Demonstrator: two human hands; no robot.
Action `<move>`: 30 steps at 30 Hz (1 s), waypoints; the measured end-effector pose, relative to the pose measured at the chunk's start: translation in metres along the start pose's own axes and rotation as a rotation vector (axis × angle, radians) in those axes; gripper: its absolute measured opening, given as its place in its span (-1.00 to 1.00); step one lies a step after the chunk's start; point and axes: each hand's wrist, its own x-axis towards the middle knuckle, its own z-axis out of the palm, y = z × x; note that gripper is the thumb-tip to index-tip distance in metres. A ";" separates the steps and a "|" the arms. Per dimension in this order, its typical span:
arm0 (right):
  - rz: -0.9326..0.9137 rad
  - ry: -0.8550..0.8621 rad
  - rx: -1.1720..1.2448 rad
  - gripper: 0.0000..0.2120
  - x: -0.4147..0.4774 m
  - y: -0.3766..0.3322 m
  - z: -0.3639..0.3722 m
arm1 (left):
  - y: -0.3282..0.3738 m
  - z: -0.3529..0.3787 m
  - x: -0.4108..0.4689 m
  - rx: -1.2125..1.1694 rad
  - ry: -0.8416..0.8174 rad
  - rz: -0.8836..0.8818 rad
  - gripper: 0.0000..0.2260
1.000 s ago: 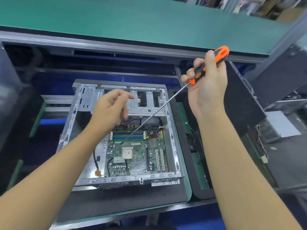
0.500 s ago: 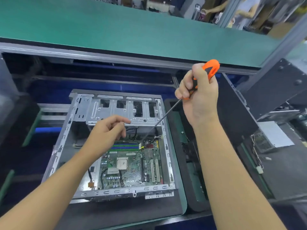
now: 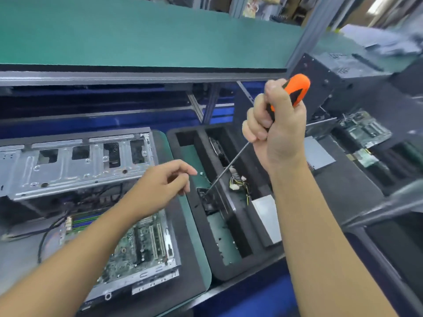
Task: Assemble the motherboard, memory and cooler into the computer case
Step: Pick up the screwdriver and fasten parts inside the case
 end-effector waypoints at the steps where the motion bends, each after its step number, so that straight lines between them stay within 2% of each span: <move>1: 0.018 -0.006 -0.008 -0.59 -0.002 0.001 -0.009 | 0.003 0.011 0.006 0.012 -0.044 -0.001 -0.78; 4: 0.060 -0.026 -0.021 -0.64 -0.006 0.004 -0.034 | 0.006 0.040 0.022 0.124 -0.178 -0.023 -0.81; 10: 0.112 0.022 -0.060 -0.65 -0.010 0.010 -0.077 | -0.013 0.093 0.057 0.574 -0.412 -0.201 -0.89; 16: 0.127 0.118 -0.103 -0.64 -0.012 0.015 -0.113 | -0.047 0.156 0.089 0.883 -0.608 -0.385 -0.83; 21: 0.131 0.197 -0.071 -0.69 -0.013 0.018 -0.139 | -0.104 0.207 0.097 0.931 -0.601 -0.441 -0.88; 27: 0.124 0.237 -0.066 -0.67 -0.016 0.026 -0.165 | -0.146 0.241 0.095 0.868 -0.423 -0.563 -0.73; 30: 0.133 0.264 -0.060 -0.68 -0.015 0.028 -0.173 | -0.154 0.250 0.095 0.876 -0.445 -0.601 -0.72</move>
